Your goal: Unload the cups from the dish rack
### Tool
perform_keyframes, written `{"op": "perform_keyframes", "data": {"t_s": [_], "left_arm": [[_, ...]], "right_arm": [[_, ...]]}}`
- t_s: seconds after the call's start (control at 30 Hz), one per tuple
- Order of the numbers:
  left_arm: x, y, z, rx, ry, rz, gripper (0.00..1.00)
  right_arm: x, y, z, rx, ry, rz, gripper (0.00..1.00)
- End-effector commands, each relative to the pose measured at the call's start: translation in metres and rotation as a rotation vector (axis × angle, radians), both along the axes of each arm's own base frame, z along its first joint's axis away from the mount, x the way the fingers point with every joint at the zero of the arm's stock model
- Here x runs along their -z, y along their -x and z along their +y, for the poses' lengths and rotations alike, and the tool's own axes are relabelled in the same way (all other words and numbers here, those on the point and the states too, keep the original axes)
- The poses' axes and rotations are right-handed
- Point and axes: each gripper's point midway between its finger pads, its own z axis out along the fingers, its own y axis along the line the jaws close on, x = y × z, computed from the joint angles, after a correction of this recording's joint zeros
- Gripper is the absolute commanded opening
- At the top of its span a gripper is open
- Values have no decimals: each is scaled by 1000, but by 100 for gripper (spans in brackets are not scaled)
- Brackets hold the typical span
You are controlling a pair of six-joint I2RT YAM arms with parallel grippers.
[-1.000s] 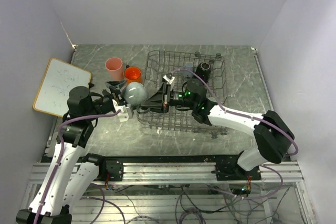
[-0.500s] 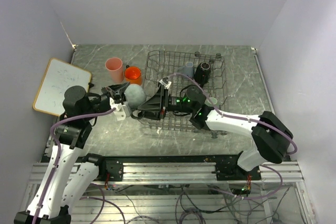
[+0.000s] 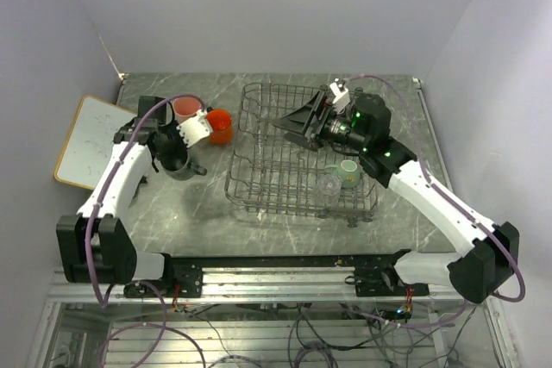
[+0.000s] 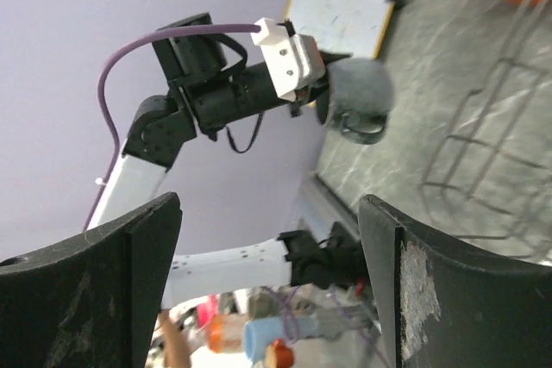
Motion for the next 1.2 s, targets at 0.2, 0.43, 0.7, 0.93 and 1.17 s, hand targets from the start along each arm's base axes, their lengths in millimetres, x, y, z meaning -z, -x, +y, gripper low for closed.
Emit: {"op": "perform_keyframes", "data": {"t_s": [0.2,0.43,0.7,0.93,1.17], "left_arm": [[24,-35,64,-282,-108,93,7],[54,-69,75,-352,-103,108,7],[73,-81,89,-395,-95,113,7],[80,-85,105,-431,-68,110,7],[75,-90,96,-403,-15,72,13]], "right_arm": [[47,-45,-93,266,514,-38,88],[58,-51,-114,305,590,-25,88],[75,-56,-129,323,632,2,89],[81,-69,-136,334,666,7,89],[91,-80,-141,348,691,22,89]]}}
